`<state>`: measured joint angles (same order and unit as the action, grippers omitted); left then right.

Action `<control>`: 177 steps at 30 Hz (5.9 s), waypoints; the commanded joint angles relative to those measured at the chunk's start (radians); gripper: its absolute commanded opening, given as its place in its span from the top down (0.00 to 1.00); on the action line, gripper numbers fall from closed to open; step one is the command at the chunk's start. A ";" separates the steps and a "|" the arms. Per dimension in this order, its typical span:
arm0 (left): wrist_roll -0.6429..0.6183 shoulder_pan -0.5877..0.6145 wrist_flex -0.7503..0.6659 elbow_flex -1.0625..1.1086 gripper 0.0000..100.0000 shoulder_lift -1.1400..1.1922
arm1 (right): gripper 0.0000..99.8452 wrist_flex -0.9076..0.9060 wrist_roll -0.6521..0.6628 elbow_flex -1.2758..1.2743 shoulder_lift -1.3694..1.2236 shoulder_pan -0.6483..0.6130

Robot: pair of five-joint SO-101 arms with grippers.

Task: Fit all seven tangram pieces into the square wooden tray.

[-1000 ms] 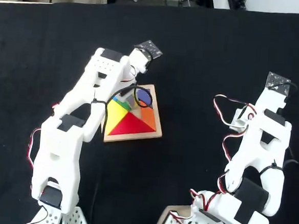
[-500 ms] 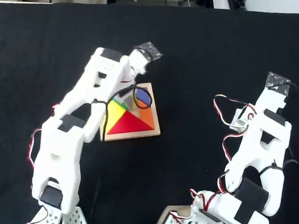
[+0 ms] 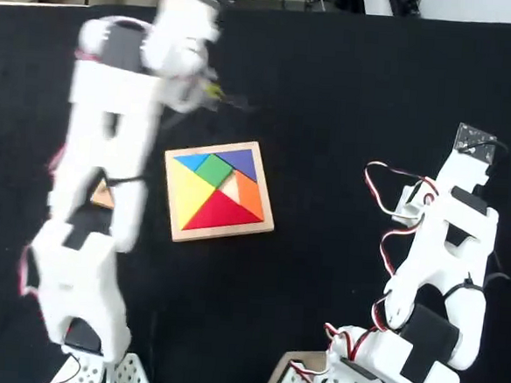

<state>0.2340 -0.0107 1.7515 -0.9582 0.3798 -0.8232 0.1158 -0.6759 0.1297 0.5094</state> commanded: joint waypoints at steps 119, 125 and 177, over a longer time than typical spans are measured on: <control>-0.638 -0.311 -0.362 0.661 0.83 0.117 | 0.84 -0.048 -0.072 0.050 -0.012 -0.390; -0.649 -0.311 -0.362 0.611 0.83 0.155 | 0.84 -0.048 -0.049 0.050 -0.013 -0.391; -0.439 0.016 -0.635 1.308 0.97 -0.160 | 0.99 -0.192 0.000 0.331 -0.311 -0.760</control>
<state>-0.1926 0.0322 1.1362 0.3491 0.2631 -1.0027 0.1174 -0.4181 -0.1419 -0.2348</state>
